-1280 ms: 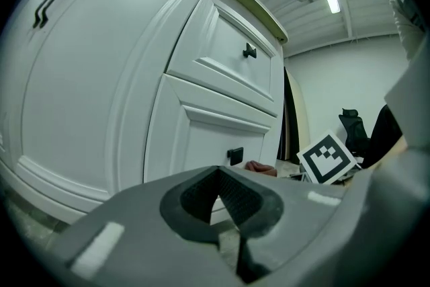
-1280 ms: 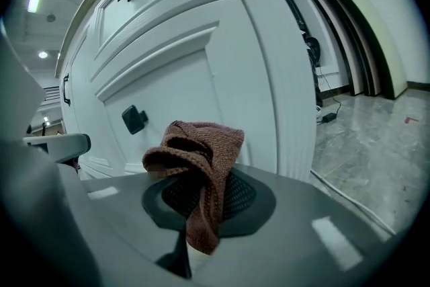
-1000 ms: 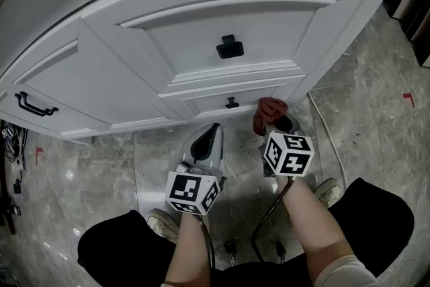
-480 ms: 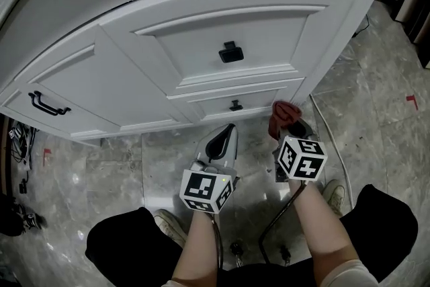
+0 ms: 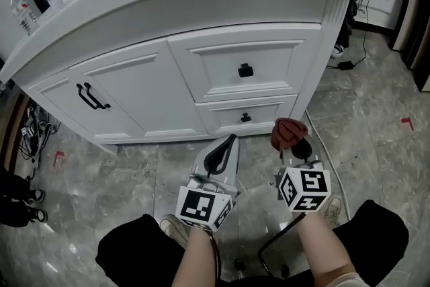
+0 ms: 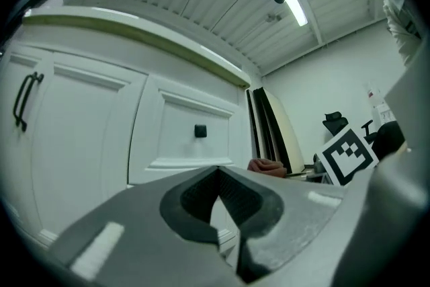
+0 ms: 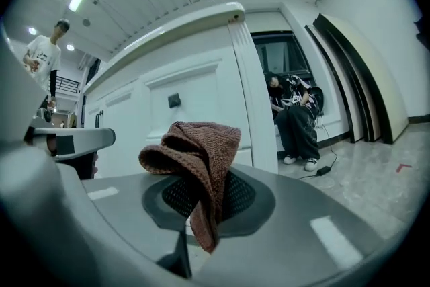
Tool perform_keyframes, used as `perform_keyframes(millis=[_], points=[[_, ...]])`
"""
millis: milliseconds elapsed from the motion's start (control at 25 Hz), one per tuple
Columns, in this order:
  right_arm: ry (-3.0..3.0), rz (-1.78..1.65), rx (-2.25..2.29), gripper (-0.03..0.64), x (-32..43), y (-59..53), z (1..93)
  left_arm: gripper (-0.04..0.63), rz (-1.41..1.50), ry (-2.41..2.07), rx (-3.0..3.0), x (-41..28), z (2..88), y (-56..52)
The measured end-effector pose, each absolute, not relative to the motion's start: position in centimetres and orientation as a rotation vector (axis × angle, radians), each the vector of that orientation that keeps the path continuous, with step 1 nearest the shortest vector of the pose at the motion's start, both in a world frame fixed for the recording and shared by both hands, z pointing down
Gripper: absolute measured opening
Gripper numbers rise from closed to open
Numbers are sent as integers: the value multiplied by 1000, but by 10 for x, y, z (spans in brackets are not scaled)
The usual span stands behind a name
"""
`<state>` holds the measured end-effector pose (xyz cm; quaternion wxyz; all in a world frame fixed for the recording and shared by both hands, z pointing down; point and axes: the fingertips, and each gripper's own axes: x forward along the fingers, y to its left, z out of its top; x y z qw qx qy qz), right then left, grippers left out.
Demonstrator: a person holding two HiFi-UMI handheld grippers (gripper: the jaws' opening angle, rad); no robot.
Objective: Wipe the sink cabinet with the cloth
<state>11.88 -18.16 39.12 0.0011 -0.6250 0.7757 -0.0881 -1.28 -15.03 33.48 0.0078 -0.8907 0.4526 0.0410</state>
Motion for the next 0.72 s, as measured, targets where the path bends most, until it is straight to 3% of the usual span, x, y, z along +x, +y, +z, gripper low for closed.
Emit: perform_keyframes(millis=[720], points=[[2359,-108,-1956,80,95,-8,315,0,190,1378,-2614,-48,265,25]])
